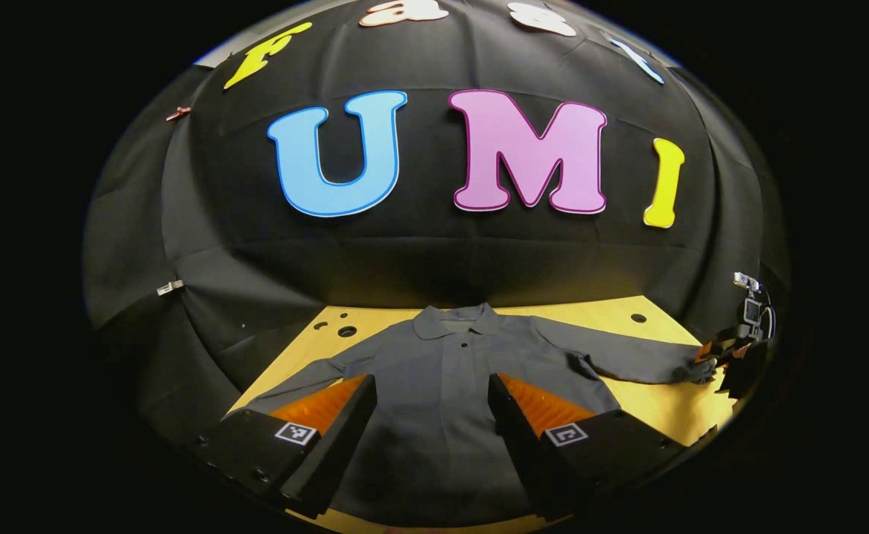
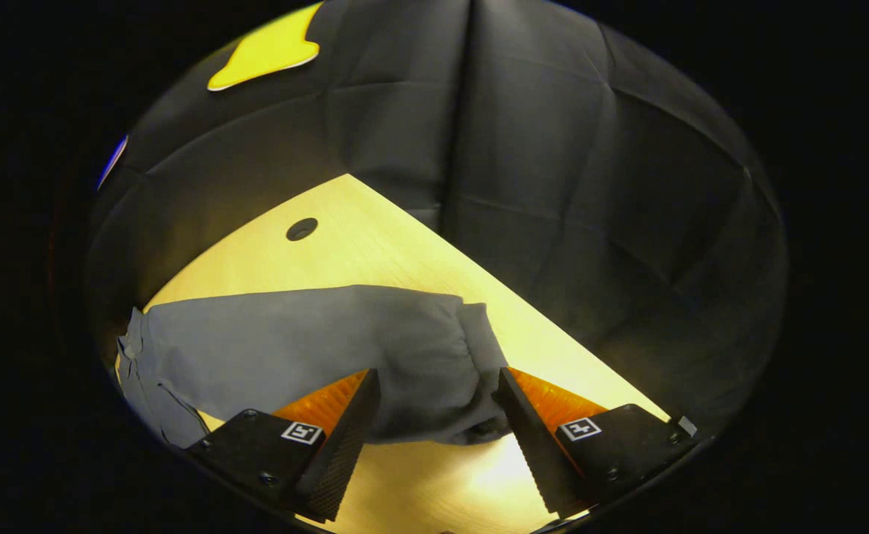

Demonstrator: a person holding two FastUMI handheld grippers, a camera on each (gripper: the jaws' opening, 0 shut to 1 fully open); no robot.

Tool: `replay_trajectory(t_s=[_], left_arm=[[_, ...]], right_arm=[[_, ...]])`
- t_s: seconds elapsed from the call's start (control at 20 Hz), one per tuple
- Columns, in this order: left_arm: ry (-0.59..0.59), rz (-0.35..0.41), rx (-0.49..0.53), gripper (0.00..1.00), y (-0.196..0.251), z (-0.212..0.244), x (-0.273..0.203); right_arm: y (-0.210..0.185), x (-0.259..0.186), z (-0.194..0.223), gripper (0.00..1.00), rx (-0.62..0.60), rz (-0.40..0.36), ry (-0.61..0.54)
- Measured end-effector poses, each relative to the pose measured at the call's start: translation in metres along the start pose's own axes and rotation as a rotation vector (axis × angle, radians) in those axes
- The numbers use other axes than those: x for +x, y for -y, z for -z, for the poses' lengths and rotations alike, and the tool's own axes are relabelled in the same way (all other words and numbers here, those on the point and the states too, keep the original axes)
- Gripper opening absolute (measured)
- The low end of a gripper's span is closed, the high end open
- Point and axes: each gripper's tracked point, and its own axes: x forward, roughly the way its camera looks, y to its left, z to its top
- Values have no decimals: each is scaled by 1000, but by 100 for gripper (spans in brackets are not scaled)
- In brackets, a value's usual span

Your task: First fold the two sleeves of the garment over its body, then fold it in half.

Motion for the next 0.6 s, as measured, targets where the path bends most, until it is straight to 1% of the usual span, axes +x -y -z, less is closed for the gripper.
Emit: replay_trajectory(t_s=[0.3,0.35,0.4,0.45,0.5,0.55,0.6], left_arm=[[-8,22,31,96,13,-3,3],[-9,27,37,95,15,-4,3],[-10,33,43,96,18,-4,4],[-10,38,48,96,20,-4,4],[-8,42,53,96,22,-5,5],[-8,45,57,96,24,-6,5],[-8,48,59,96,27,-5,6]], right_arm=[[17,25,14,100,41,30,-86],[18,25,12,94,31,34,-75],[14,30,12,94,21,24,-73],[14,23,12,99,6,23,-75],[10,26,12,93,0,16,-72],[11,23,11,98,-9,16,-68],[8,24,12,98,-13,4,-73]])
